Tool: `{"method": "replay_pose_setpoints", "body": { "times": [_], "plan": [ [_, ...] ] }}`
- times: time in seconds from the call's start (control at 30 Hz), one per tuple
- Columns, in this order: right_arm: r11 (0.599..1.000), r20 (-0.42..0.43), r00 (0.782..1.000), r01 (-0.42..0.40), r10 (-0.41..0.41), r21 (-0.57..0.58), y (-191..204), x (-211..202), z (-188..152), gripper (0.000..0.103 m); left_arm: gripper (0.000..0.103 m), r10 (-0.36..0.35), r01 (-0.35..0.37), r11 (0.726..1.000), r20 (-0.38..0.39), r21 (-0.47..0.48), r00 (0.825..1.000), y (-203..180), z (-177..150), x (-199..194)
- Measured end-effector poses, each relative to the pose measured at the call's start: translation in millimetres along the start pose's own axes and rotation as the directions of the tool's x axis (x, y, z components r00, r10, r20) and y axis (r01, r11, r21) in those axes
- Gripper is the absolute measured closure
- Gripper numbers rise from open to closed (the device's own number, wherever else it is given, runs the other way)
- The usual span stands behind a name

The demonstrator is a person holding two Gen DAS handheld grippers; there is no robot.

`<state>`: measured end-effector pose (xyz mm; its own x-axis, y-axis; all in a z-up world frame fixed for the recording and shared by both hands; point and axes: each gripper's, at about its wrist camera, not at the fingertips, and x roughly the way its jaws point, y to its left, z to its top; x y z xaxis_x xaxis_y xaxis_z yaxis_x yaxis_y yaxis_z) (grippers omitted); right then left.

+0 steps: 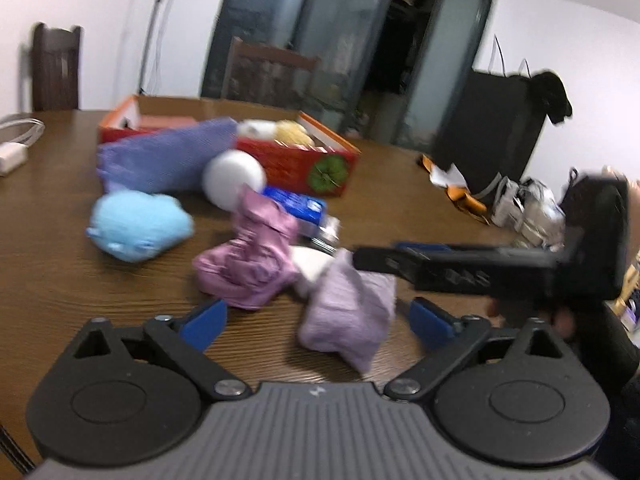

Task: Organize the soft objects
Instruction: 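Return both tools to the pile and grasp the lilac towel roll, then carry the lilac towel roll into the cardboard box and release it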

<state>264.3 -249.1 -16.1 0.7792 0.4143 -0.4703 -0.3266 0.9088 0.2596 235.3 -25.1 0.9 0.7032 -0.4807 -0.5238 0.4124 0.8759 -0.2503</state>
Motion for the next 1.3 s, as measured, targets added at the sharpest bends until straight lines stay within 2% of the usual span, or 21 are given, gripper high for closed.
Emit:
{"method": "replay_pose_setpoints", "body": {
  "times": [0.03,0.1,0.17,0.27,0.4,0.5,0.57,0.63,0.7,0.83,0.97,1.13,1.3],
  "plan": [
    [1.000,-0.011,1.000,-0.007,0.007,0.004,-2,6,1,0.046,0.020,-0.004,0.004,1.000,-0.010,0.006,1.000,-1,0,7],
    [0.998,-0.040,0.997,-0.057,0.059,0.038,-7,13,1,0.063,0.041,0.012,-0.011,1.000,-0.035,0.015,0.999,-1,0,20],
    [0.993,-0.053,0.994,-0.093,0.097,0.072,-10,9,-3,0.067,0.043,0.021,-0.020,1.000,-0.044,0.017,0.999,6,-2,24],
    [0.993,-0.078,0.993,-0.082,0.089,0.087,-4,-9,-11,0.067,0.043,0.017,-0.020,0.998,-0.051,-0.062,0.999,26,-6,17],
    [0.987,-0.069,0.992,-0.100,0.110,0.127,3,-28,-21,0.066,0.043,0.052,-0.056,0.989,-0.036,-0.137,0.998,41,-5,1],
    [0.984,-0.043,0.994,-0.098,0.105,0.152,0,-30,-22,0.063,0.040,-0.036,0.028,0.972,-0.027,-0.232,0.999,45,-1,-2],
    [0.979,-0.055,0.992,-0.101,0.113,0.179,-4,-23,-21,0.063,0.040,-0.109,0.095,0.952,-0.031,-0.290,0.994,46,-2,3],
    [0.978,-0.068,0.991,-0.098,0.112,0.183,-4,-18,-23,0.063,0.041,-0.123,0.102,0.945,-0.046,-0.312,0.991,42,-3,13],
    [0.976,-0.074,0.990,-0.107,0.123,0.191,-3,-15,-25,0.065,0.060,-0.127,0.102,0.946,-0.061,-0.307,0.990,39,-5,20],
    [0.977,-0.084,0.988,-0.113,0.130,0.181,-2,-19,-23,0.073,0.074,-0.131,0.105,0.948,-0.067,-0.301,0.989,37,-5,21],
    [0.977,-0.034,0.987,-0.149,0.155,0.150,5,-30,-2,0.076,0.079,-0.162,0.160,0.954,0.010,-0.253,0.987,34,22,5],
    [0.976,0.071,0.979,-0.196,0.190,0.091,2,-13,60,0.076,0.079,-0.163,0.177,0.971,0.099,-0.162,0.982,50,91,11],
    [0.969,0.098,0.968,-0.239,0.232,0.069,-5,52,138,0.076,0.080,-0.072,0.088,0.984,0.106,-0.157,0.992,96,172,55]
  ]
}}
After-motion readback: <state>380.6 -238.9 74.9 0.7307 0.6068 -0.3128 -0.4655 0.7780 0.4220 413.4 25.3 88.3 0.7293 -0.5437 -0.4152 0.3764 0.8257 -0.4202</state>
